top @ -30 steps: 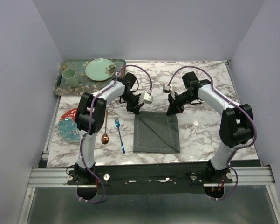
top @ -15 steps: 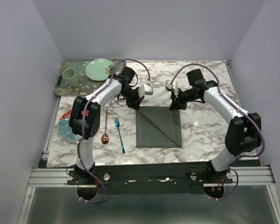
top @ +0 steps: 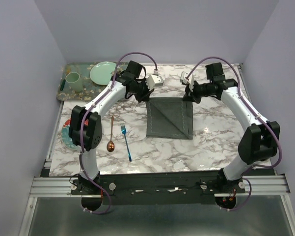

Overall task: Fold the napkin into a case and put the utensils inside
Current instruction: Turn over the upper triangle folded napkin at the center of the board.

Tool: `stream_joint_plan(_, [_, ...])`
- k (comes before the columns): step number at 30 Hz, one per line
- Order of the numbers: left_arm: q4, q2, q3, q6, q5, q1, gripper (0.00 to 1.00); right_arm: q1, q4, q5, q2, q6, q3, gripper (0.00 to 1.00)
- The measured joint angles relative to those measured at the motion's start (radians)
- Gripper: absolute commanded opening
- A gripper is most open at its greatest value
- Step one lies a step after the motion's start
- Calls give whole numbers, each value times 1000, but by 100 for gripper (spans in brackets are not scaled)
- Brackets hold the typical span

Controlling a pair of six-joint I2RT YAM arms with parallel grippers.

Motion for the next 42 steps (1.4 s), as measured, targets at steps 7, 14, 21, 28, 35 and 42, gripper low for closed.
stream_joint_plan(7, [114,32,158,-58,-113,-8,0,-65,51,-8,63,-83,138,1])
stream_joint_plan(14, [227,132,325,-60,-219,-16,0,-116,165,-26,159,-179,257,0])
stream_joint_plan(21, [375,117,245,-41,-286,-21,0,-125,323,-55,166,-248,215,1])
stream_joint_plan(28, [479,-18,-95,-21,-270,-39,0,-114,418,-112,89,-303,-65,1])
stream_joint_plan(35, [523,-161,-319,-26,-241,-61,0,-89,442,-140,-56,-330,-267,1])
stream_joint_plan(42, [525,-245,-431,-47,-229,-83,0,-61,453,-142,-174,-367,-415,1])
